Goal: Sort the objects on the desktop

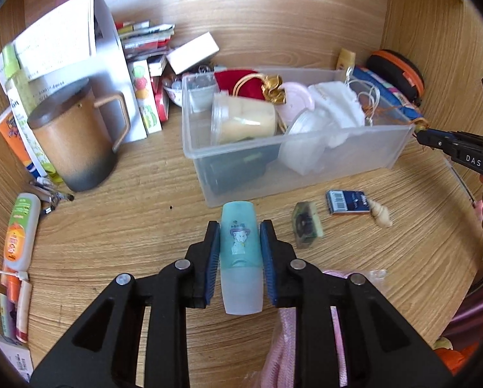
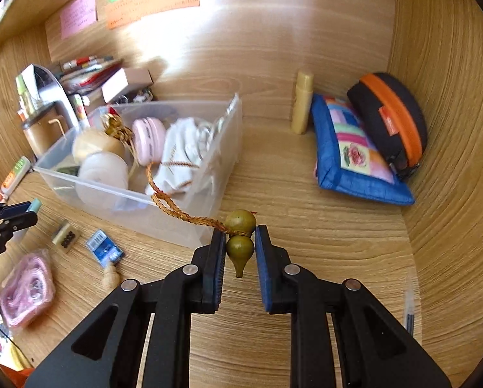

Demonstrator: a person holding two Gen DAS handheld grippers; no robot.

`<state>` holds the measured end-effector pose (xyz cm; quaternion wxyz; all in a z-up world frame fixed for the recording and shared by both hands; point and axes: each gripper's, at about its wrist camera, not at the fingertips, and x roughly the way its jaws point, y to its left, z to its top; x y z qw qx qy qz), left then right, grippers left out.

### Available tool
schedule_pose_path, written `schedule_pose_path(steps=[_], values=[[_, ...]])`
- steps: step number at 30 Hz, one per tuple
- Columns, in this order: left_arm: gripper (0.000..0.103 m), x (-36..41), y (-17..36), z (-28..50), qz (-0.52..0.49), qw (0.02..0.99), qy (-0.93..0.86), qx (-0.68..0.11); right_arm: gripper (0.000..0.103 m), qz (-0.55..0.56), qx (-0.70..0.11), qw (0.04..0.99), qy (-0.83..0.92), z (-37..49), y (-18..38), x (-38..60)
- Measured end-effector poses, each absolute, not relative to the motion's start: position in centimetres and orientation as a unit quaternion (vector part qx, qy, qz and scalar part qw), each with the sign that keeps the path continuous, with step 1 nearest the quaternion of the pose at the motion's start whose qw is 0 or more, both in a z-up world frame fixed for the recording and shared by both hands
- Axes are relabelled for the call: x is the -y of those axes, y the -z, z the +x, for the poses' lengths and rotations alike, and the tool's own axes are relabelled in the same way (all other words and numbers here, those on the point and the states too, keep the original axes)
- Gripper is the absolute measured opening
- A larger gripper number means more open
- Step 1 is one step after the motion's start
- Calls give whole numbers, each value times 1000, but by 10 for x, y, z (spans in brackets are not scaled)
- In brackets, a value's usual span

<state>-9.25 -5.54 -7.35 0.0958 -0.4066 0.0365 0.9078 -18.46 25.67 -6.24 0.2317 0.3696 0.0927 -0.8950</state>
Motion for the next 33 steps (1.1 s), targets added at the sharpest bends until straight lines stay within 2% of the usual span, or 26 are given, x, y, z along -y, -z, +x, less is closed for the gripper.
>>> schedule_pose_path(steps=[11, 22, 33], values=[[24, 62, 43, -102, -369, 104, -923, -23, 16, 326, -104, 250, 906, -165, 28, -244], [24, 54, 15, -122, -336, 123, -933, -24, 16, 314, -105, 275, 903, -170, 20, -217], [24, 39, 9, -142, -331, 143, -932, -35, 16, 309, -108, 293, 898, -177, 18, -196]])
